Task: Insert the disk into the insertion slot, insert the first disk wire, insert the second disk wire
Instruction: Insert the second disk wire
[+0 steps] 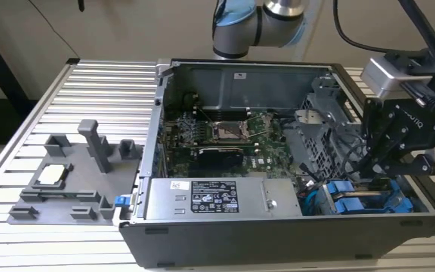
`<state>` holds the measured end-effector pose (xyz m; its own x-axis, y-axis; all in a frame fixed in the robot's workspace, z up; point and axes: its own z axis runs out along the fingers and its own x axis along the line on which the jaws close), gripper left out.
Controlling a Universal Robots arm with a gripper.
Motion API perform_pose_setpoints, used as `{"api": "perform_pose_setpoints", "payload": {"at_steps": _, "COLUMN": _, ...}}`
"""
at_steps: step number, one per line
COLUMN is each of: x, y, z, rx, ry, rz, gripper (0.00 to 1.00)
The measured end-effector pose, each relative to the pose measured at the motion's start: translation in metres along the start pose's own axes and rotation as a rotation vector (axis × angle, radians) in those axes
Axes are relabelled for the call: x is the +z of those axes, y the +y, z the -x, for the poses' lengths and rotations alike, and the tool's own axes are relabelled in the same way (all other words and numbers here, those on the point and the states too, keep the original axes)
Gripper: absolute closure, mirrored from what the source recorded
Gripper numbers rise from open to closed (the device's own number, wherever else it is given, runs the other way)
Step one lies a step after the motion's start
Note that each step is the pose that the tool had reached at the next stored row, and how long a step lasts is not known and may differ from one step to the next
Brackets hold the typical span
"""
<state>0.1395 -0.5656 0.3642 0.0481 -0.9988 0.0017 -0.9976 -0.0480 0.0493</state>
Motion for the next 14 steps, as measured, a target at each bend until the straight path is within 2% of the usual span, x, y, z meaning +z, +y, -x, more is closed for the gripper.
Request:
{"api": "perform_pose_setpoints", "payload": {"at_steps": 1, "x": 0.0007, "y": -0.0006, "z": -0.0017, "rx": 0.000, "ry": -0.0027, "rz": -0.0001, "gripper": 0.84}}
{"api": "perform_pose_setpoints", "payload": {"at_steps": 2, "x": 0.0011, "y": -0.0014, "z": -0.0025, "rx": 0.000, "ry": -0.0098, "rz": -0.0004, "gripper": 0.84}}
{"api": "perform_pose_setpoints", "payload": {"at_steps": 5, "x": 0.0019, "y": -0.0041, "z": -0.0035, "rx": -0.002, "ry": -0.0472, "rz": -0.0023, "gripper": 0.84}}
{"api": "perform_pose_setpoints", "payload": {"at_steps": 6, "x": 0.0021, "y": -0.0051, "z": -0.0036, "rx": -0.002, "ry": -0.0577, "rz": -0.0027, "gripper": 0.84}}
{"api": "perform_pose_setpoints", "payload": {"at_steps": 7, "x": 0.0025, "y": -0.0061, "z": -0.0037, "rx": -0.002, "ry": -0.0644, "rz": -0.0030, "gripper": 0.84}}
{"api": "perform_pose_setpoints", "payload": {"at_steps": 14, "x": 0.0051, "y": -0.0076, "z": -0.0059, "rx": 0.006, "ry": -0.0649, "rz": -0.0029, "gripper": 0.84}}
